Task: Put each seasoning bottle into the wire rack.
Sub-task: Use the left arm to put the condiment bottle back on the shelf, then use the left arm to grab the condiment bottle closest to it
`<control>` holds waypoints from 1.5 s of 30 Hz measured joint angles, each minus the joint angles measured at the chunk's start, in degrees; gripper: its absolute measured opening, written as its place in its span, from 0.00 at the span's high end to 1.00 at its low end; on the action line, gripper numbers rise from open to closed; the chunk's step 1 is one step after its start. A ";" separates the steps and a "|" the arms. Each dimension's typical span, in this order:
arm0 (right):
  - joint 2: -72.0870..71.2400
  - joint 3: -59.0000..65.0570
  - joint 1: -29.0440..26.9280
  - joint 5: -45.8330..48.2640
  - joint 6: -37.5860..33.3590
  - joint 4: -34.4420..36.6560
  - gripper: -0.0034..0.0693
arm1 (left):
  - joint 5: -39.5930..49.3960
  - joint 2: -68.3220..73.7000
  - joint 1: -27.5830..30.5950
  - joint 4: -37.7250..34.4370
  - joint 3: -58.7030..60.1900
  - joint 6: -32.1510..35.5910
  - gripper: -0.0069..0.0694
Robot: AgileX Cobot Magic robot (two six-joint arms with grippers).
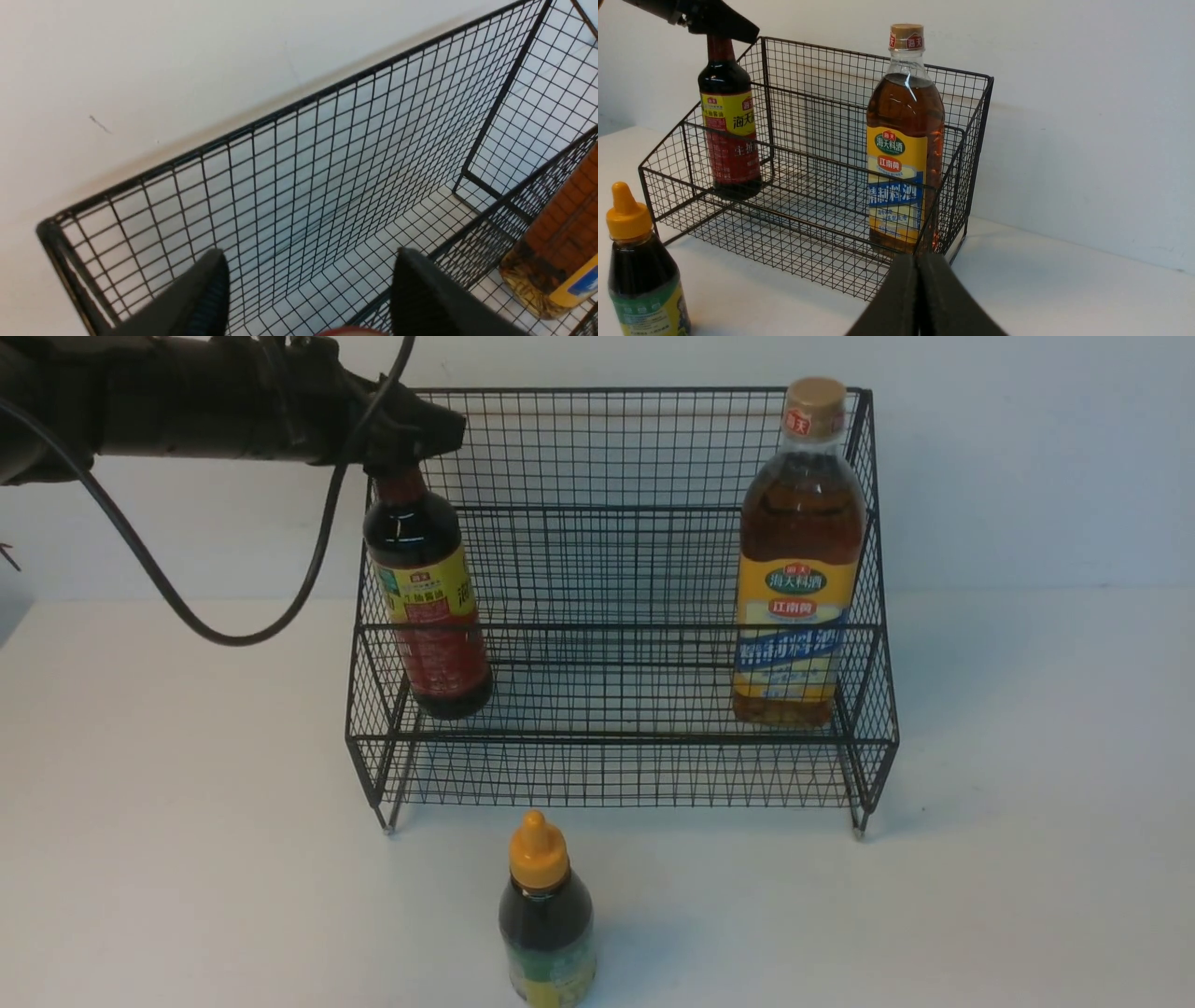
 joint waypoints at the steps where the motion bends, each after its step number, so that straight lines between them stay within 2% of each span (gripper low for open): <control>1: 0.00 0.00 0.00 0.00 0.00 0.00 0.97 | 0.00 -0.36 0.00 0.00 0.00 -0.06 0.30; 10: 0.00 0.00 0.00 0.00 0.00 0.05 0.97 | 0.23 -5.35 0.00 0.00 0.00 -0.12 0.27; 14: 0.00 0.00 0.00 0.00 0.00 0.05 0.97 | 1.33 -7.73 0.05 0.88 0.00 -1.46 0.33; 16: 0.00 0.00 0.00 0.00 0.00 0.05 0.97 | 1.68 -9.21 0.05 2.19 0.00 -3.00 0.39; 20: 0.00 0.00 0.00 0.00 0.00 0.05 0.97 | 6.43 -15.30 0.05 11.16 0.00 -12.10 0.64; 23: 0.00 0.00 0.00 0.00 0.00 0.05 0.97 | 18.24 -19.58 0.11 19.00 -0.19 -21.47 0.84; 26: 0.00 0.00 0.00 0.00 0.00 0.05 0.97 | 30.81 -22.62 -0.51 25.14 -0.31 -31.33 0.91; 32: 0.00 0.00 0.00 0.00 0.00 0.05 0.97 | 33.36 -30.83 -4.39 39.25 5.37 -44.01 0.92; 37: 0.00 0.00 0.00 0.00 0.00 0.05 0.97 | 33.53 -39.16 -8.71 38.62 16.03 -47.29 0.91; 38: 0.00 0.00 0.00 0.00 0.00 0.05 0.97 | 32.67 -41.90 -11.35 36.74 23.16 -47.68 0.90; 40: 0.00 0.00 0.00 0.00 0.00 0.05 0.97 | 31.03 -42.86 -12.84 35.77 26.91 -47.80 0.89; 41: 0.00 0.00 0.00 0.00 0.00 0.05 0.97 | 26.40 -43.46 -15.39 34.89 32.59 -47.79 0.85; 42: 0.00 0.00 0.00 0.00 0.00 0.05 0.97 | 25.80 -43.46 -15.66 34.89 33.90 -47.79 0.85; 45: 0.00 0.00 0.00 0.00 0.00 0.05 0.97 | 15.85 -43.09 -19.26 34.76 42.05 -47.68 0.70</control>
